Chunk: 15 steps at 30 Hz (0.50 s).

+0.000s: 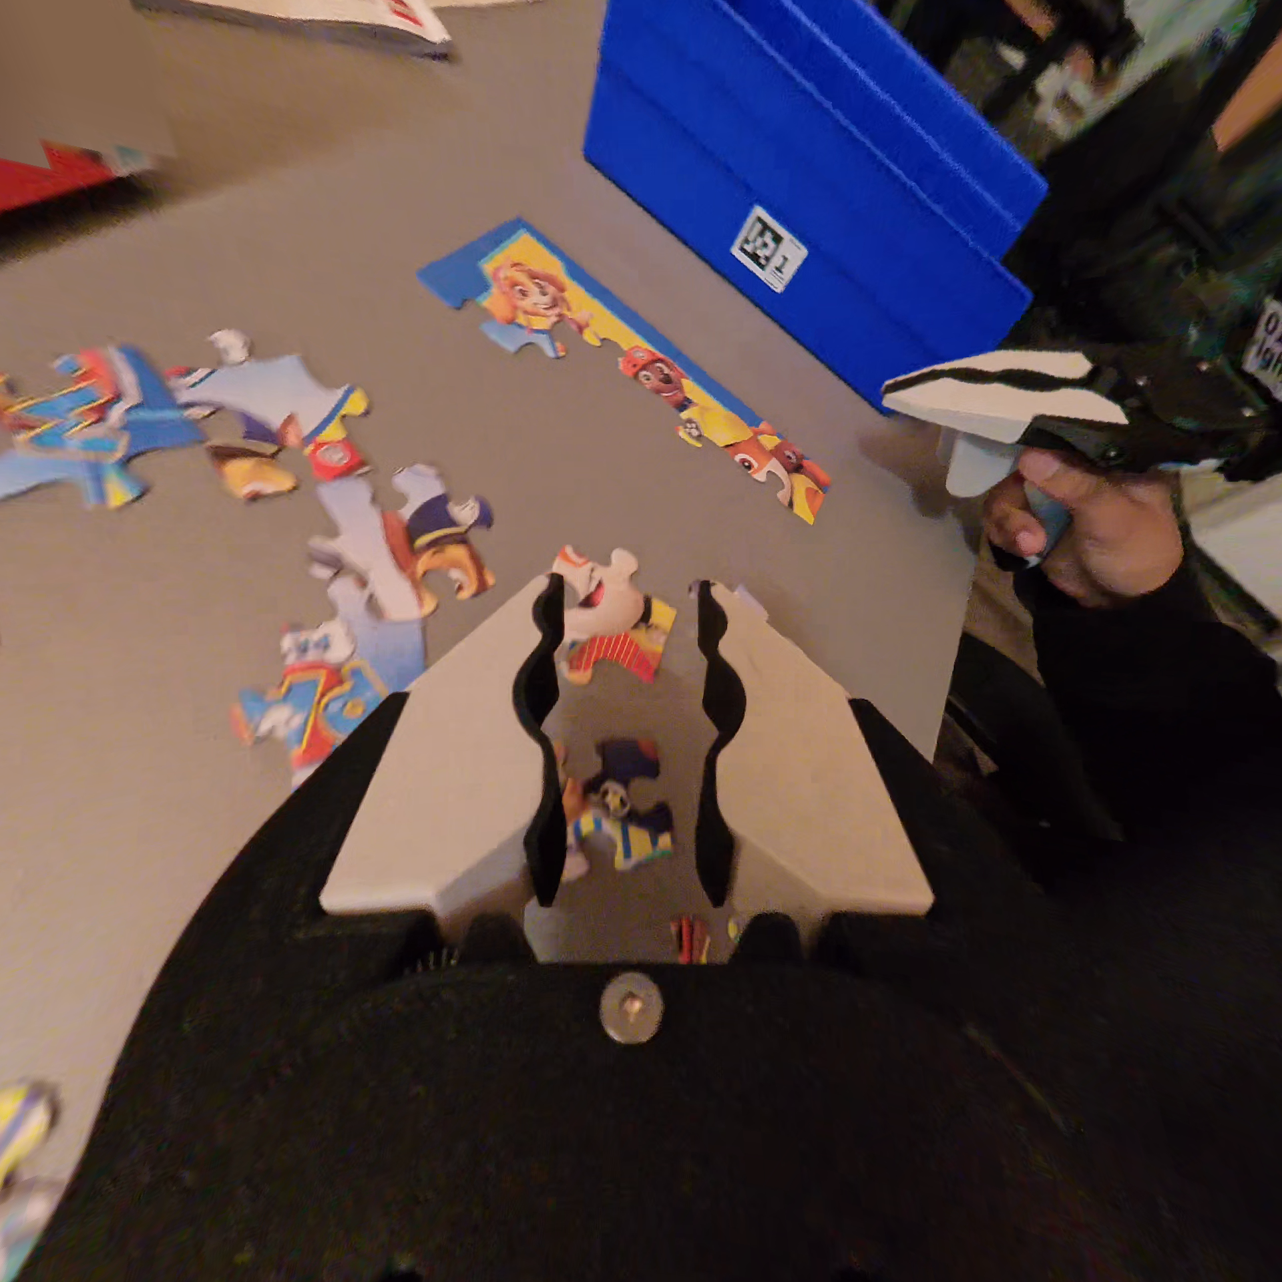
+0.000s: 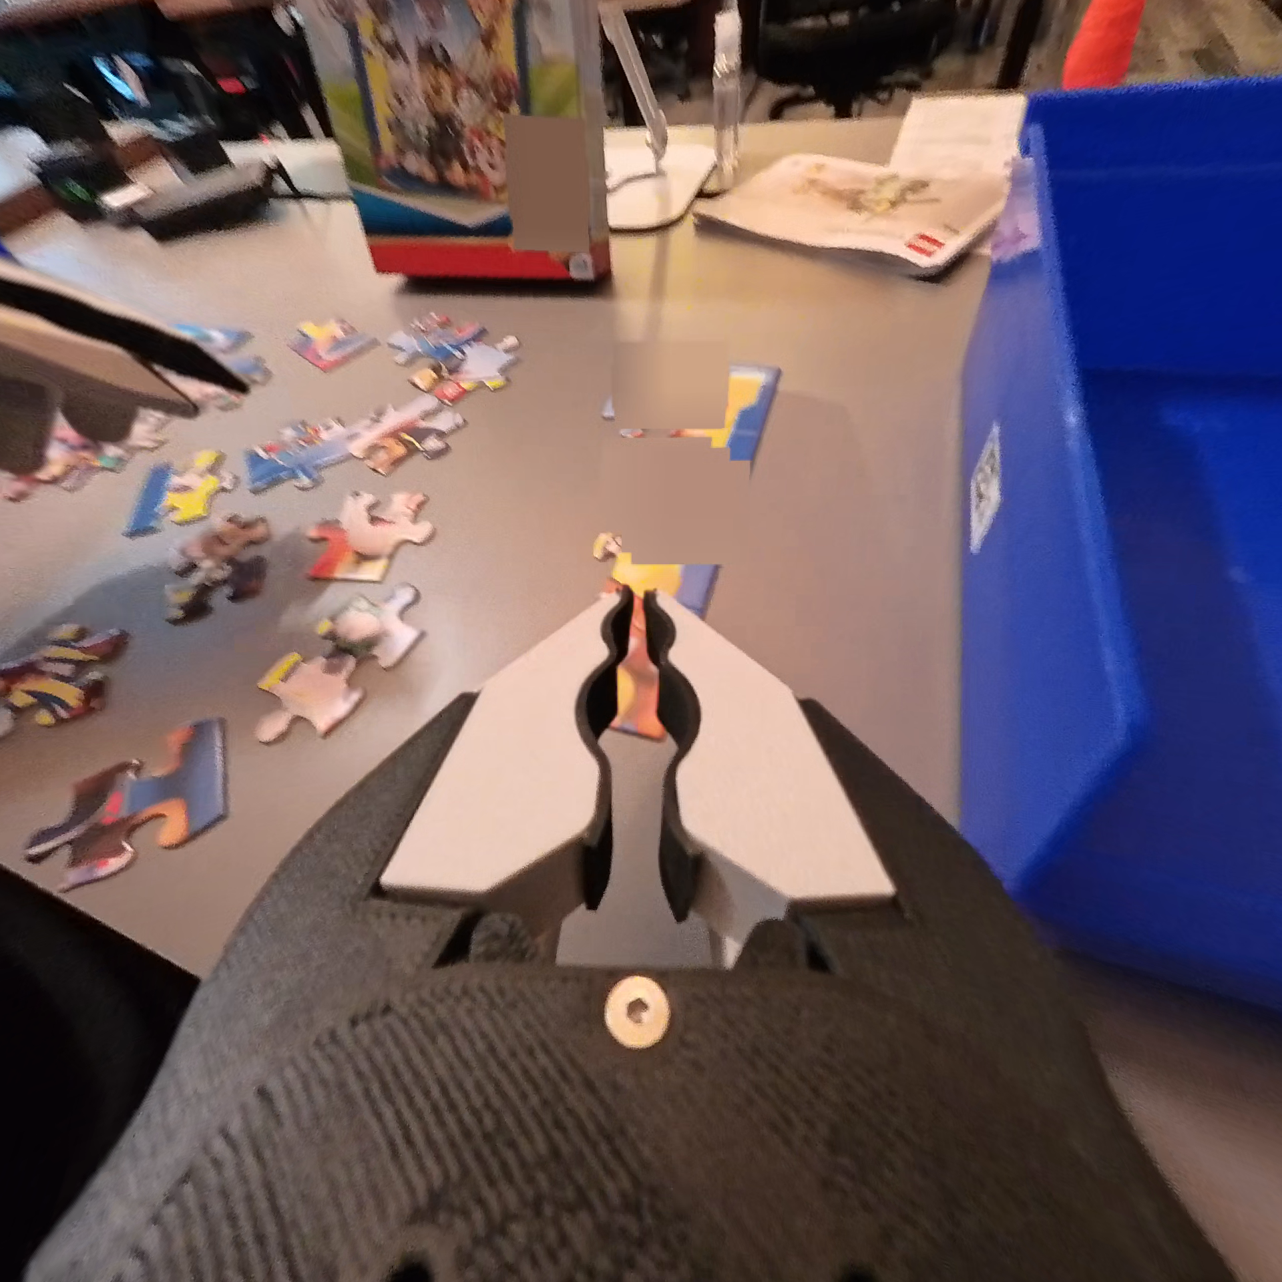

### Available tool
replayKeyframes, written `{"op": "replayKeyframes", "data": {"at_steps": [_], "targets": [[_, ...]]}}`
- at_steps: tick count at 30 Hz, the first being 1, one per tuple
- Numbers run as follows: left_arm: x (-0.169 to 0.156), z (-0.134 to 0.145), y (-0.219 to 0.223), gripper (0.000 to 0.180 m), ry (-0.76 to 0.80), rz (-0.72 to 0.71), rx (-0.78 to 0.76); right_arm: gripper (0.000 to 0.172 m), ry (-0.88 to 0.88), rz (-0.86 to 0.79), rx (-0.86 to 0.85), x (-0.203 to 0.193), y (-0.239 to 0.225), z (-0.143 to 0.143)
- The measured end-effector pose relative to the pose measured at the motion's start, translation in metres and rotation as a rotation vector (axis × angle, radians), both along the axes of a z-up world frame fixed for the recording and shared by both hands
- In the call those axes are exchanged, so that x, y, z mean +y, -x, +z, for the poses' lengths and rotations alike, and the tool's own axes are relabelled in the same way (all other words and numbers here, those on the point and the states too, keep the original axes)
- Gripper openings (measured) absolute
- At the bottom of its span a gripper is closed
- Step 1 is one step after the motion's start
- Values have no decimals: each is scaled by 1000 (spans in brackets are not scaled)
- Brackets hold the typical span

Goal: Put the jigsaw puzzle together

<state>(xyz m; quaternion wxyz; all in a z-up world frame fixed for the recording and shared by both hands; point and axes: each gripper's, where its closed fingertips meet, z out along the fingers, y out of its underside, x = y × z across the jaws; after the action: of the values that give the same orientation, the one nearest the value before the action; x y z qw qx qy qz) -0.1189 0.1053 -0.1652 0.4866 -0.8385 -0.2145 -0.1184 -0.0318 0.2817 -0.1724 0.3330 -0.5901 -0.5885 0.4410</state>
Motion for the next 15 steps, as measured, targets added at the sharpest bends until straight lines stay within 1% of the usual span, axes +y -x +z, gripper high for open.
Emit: {"op": "replayKeyframes", "data": {"at_steps": [2,5,10,15], "targets": [[-20,3,2,37,-34,74,11,0,30,40,30,-13,10,3],[-40,8,-1,37,-78,132,-2,0,37,92,61,-30,26,5],[-53,8,-11,38,-74,159,9,1,-19,121,73,-42,39,9],[-62,7,-12,38,-71,183,19,4,35,137,68,-50,42,12]]}}
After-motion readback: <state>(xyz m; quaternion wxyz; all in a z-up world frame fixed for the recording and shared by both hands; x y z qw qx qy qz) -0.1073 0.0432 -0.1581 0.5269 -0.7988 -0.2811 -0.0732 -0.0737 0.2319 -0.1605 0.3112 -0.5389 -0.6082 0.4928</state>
